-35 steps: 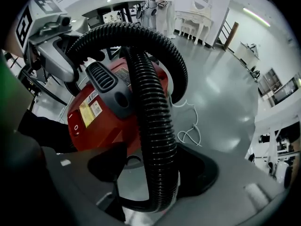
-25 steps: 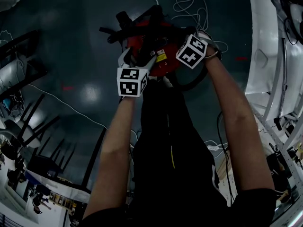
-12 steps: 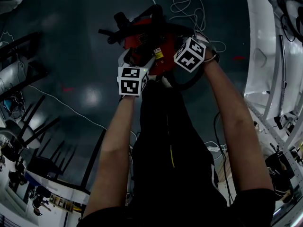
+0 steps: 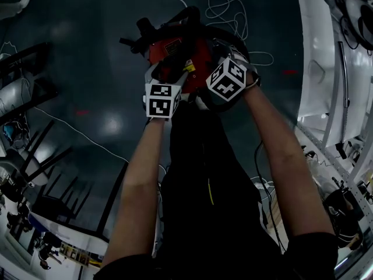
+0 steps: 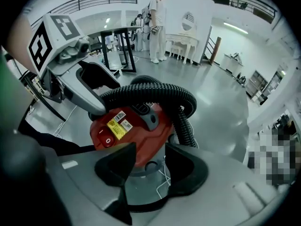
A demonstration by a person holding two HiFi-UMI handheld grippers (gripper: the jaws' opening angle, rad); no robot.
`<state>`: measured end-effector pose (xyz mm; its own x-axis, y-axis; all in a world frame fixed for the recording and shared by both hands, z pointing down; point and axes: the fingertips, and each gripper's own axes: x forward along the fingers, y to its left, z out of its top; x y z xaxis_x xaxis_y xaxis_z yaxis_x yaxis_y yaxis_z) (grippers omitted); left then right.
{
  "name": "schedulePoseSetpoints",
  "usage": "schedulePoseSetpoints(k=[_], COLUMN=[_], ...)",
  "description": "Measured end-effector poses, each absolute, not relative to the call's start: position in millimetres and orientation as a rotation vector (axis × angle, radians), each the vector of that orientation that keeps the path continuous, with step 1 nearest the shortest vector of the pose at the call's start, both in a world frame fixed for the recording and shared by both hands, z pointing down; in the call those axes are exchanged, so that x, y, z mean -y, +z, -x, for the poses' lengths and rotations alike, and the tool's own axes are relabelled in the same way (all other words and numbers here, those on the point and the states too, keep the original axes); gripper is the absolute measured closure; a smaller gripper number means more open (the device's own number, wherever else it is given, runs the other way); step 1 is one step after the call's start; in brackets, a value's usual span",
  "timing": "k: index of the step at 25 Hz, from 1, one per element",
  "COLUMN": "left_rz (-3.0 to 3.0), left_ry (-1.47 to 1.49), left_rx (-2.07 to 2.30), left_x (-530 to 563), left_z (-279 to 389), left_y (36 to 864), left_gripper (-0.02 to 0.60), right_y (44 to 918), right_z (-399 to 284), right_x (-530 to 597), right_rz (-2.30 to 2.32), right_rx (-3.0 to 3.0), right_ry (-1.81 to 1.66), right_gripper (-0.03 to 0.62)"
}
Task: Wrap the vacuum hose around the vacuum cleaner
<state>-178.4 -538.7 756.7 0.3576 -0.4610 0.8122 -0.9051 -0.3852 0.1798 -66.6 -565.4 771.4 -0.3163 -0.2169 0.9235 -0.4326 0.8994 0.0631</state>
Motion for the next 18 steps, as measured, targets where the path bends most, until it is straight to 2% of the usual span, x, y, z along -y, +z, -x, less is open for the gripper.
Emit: schedulePoseSetpoints(k=[2,10,18], left_rz=[-1.995,-2.022,-2.022], left_ry=[0.916,0.894,0.835], left_rx=[1.201,1.204,1.195], left_x=[539,538,533], left_z=[178,173,172], left_y=[755,747,731], left_gripper=[0.258,0.256,0.286], right_y=[766,750,727], right_z=[70,73,67], right_x=[561,548,539], right_rz=[-0.493,-0.567,-0.701], right_rx=[1.936,1.998,2.029], right_ry=[0.225,0.284,0.348], right_gripper=[0.436,0.461,0.57])
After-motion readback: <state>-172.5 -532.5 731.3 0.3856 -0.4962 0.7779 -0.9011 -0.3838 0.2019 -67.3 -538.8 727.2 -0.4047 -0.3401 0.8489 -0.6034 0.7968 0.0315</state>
